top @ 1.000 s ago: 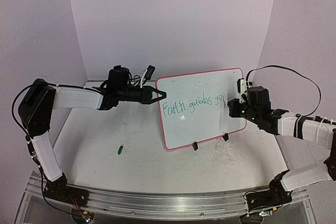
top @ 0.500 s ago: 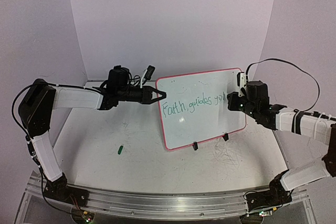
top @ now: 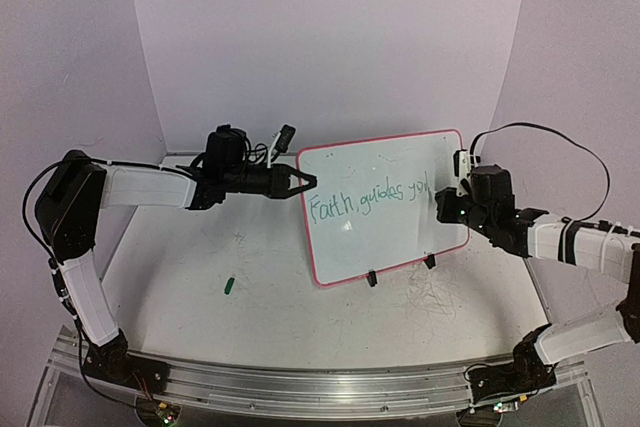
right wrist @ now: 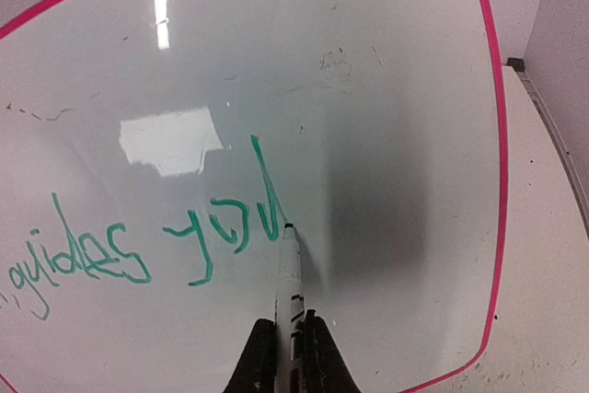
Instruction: Write a sentence on the whiteboard
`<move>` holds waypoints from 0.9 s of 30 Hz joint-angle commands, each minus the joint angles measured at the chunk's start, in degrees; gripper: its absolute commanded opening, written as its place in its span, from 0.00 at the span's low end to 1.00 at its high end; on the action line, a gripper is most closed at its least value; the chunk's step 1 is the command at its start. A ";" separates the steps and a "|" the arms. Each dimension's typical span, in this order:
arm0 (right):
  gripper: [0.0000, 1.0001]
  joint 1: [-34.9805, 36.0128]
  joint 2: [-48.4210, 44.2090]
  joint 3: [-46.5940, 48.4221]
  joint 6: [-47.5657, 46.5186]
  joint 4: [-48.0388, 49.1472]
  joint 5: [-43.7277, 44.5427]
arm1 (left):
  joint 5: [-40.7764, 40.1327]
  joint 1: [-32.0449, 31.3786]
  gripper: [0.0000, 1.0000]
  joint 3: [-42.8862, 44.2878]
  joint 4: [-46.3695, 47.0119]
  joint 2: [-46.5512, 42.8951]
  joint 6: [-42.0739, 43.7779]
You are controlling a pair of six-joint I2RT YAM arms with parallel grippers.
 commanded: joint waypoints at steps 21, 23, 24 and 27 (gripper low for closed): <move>0.00 -1.47 0.35 4.62 -1.65 1.39 -2.11 | -5.69 0.48 0.00 -0.28 -6.49 -0.80 3.34; 0.00 -1.50 0.82 4.72 -1.59 1.50 -1.96 | -5.71 0.46 0.00 -0.33 -6.50 -0.76 3.39; 0.00 -1.50 1.04 4.77 -1.51 1.51 -1.75 | -5.68 0.45 0.00 -0.31 -6.49 -0.72 3.43; 0.00 -1.47 0.99 4.32 -0.94 1.28 -0.69 | -5.47 0.47 0.00 -0.11 -6.51 -0.52 3.44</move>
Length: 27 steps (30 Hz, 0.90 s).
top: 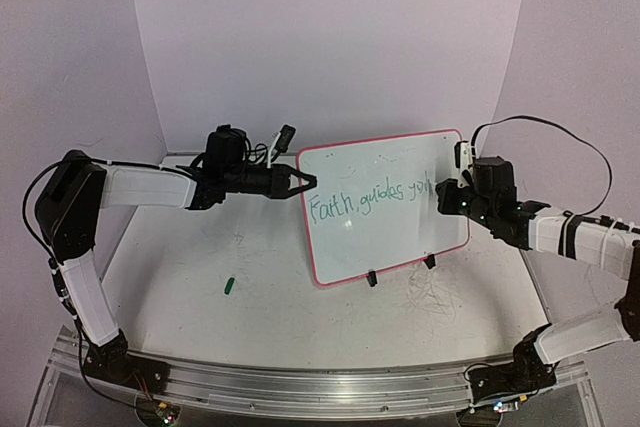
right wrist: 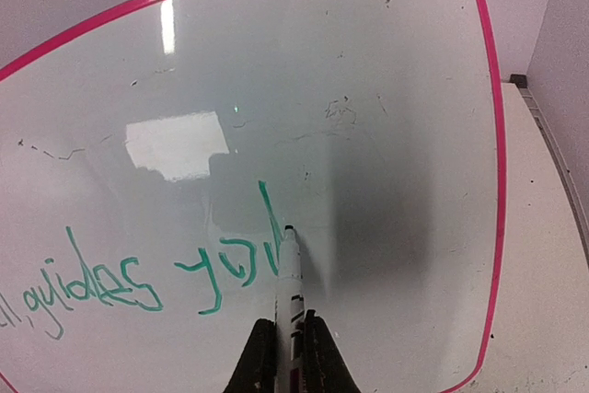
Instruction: Write a sentence on the whiteboard
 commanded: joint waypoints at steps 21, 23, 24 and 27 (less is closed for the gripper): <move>0.00 -0.18 -1.32 -1.81 1.13 1.05 -0.60 | -5.53 0.48 0.00 -0.18 -6.67 -0.77 3.16; 0.00 -0.19 -0.98 -0.99 1.17 1.83 -0.31 | -5.57 0.46 0.00 -0.13 -6.73 -0.78 3.11; 0.00 -0.19 -0.79 -0.62 1.20 2.25 -0.08 | -5.58 0.49 0.00 -0.06 -6.74 -0.78 3.07; 0.00 -0.17 0.04 0.54 1.13 3.14 1.26 | -5.55 0.47 0.00 0.12 -6.76 -0.78 3.02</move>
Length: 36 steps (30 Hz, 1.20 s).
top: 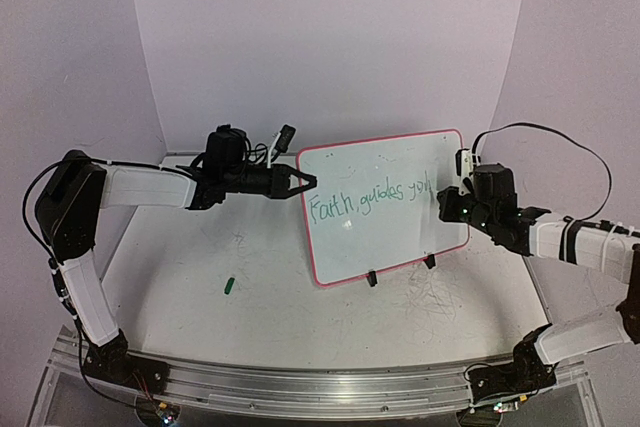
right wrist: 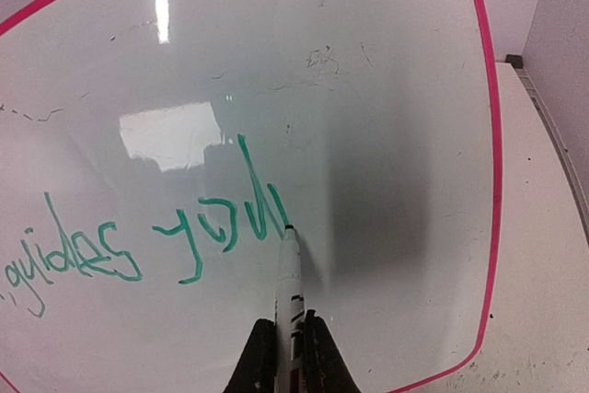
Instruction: Write a sentence on the whiteboard
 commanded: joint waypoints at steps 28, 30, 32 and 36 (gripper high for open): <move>0.00 -7.57 -2.44 0.72 -1.13 4.89 -10.98 | -5.50 0.46 0.00 0.05 -7.07 -1.15 3.66; 0.00 -7.57 -2.10 0.72 -1.07 4.99 -11.12 | -5.52 0.46 0.00 0.01 -7.04 -1.10 3.76; 0.00 -7.56 -1.93 0.56 -0.96 4.99 -10.14 | -5.51 0.46 0.00 0.02 -7.10 -0.99 3.78; 0.00 -7.57 -1.63 0.67 -0.85 5.07 -8.94 | -5.37 0.46 0.00 0.19 -7.12 -0.78 3.78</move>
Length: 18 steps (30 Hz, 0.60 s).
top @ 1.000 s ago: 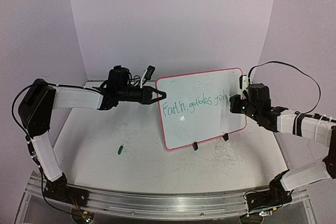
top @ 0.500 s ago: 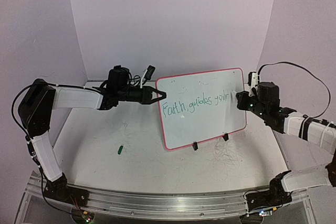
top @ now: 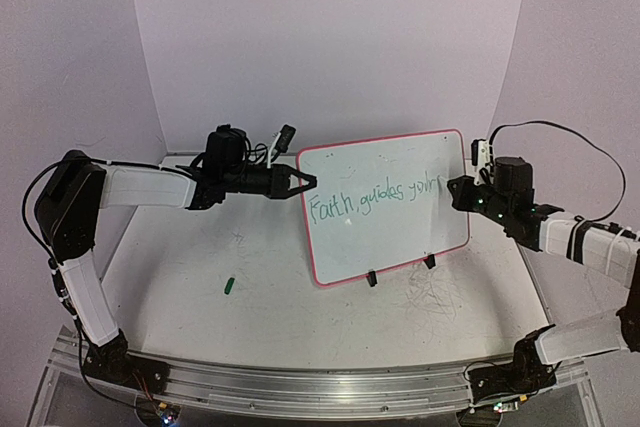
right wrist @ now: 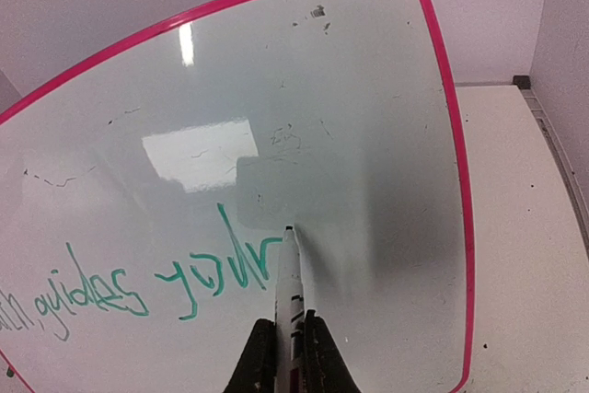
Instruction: Write a sentence on the whiteboard
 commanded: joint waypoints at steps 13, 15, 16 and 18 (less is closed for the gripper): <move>0.00 0.11 1.28 -0.21 0.62 0.02 3.36 | -5.46 0.48 0.00 0.42 -7.38 -0.55 3.59; 0.00 0.11 1.33 -0.70 0.68 -0.14 3.13 | -5.46 0.48 0.00 0.42 -7.38 -0.45 3.59; 0.00 0.07 1.26 -0.94 0.68 -0.21 3.07 | -5.46 0.48 0.00 0.42 -7.42 -0.49 3.59; 0.00 0.09 1.03 -1.35 0.69 -0.26 2.96 | -5.44 0.48 0.00 0.42 -7.47 -0.56 3.59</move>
